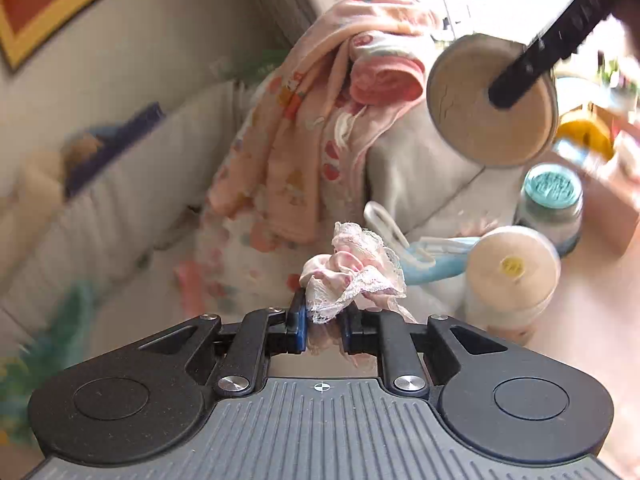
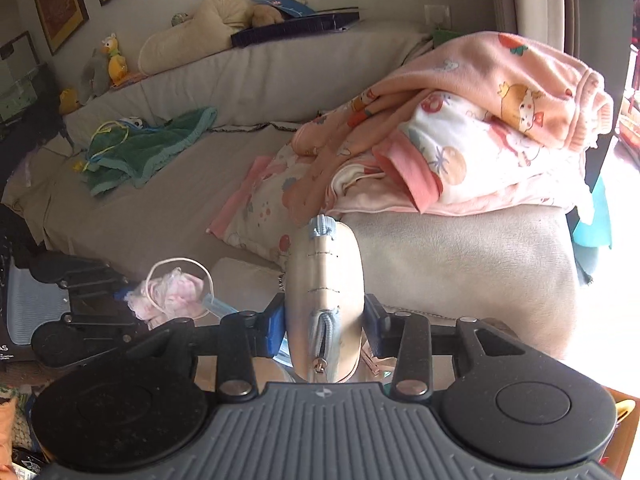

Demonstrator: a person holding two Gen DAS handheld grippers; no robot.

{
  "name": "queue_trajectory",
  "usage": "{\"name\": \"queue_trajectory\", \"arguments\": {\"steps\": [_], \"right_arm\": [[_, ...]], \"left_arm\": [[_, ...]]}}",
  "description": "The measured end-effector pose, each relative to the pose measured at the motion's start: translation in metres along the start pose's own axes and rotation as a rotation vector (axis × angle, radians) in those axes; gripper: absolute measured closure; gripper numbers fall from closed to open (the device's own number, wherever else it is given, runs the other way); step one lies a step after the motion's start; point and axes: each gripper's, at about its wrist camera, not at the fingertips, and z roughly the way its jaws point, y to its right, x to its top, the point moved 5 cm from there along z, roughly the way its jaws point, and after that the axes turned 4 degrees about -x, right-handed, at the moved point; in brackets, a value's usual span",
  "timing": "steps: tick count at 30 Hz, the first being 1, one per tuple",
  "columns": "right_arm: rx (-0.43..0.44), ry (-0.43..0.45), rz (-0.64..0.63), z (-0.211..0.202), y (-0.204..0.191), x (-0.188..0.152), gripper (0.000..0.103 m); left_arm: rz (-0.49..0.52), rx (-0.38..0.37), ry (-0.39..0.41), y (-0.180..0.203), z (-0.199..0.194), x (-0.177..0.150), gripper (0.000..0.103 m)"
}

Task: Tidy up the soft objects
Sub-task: 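Lift the scrunchie with the left tool while the right tool lifts the beige pouch, then lower the scrunchie and beige pouch into the pink box and open both tools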

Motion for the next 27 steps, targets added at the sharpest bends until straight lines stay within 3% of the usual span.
{"name": "queue_trajectory", "arguments": {"steps": [1, 3, 6, 9, 12, 15, 21, 27], "right_arm": [[-0.008, 0.005, -0.004, -0.004, -0.001, -0.001, 0.064], [-0.009, 0.007, -0.003, -0.011, -0.001, -0.005, 0.064], [0.000, 0.012, 0.015, -0.020, -0.001, -0.011, 0.064], [-0.007, 0.010, 0.032, -0.027, 0.007, -0.016, 0.064], [0.010, 0.022, 0.061, -0.042, 0.013, -0.017, 0.064], [0.021, 0.057, 0.067, -0.062, 0.019, -0.017, 0.064], [-0.029, 0.148, 0.055, -0.113, 0.045, -0.031, 0.064], [-0.163, 0.175, 0.075, -0.150, 0.100, -0.067, 0.064]], "left_arm": [[0.062, 0.040, -0.016, 0.004, -0.002, 0.002, 0.084], [0.079, 0.054, -0.038, 0.004, -0.002, 0.004, 0.084], [-0.011, 0.070, -0.058, -0.012, 0.001, 0.002, 0.084], [-0.138, 0.072, -0.012, -0.032, -0.011, 0.007, 0.084], [-0.318, -0.112, 0.091, -0.039, -0.038, 0.021, 0.084], [-0.385, -0.251, 0.147, -0.021, -0.055, 0.043, 0.084], [-0.364, -0.468, 0.184, 0.057, -0.046, 0.096, 0.084], [-0.341, -0.688, 0.125, 0.152, 0.004, 0.139, 0.084]]}}
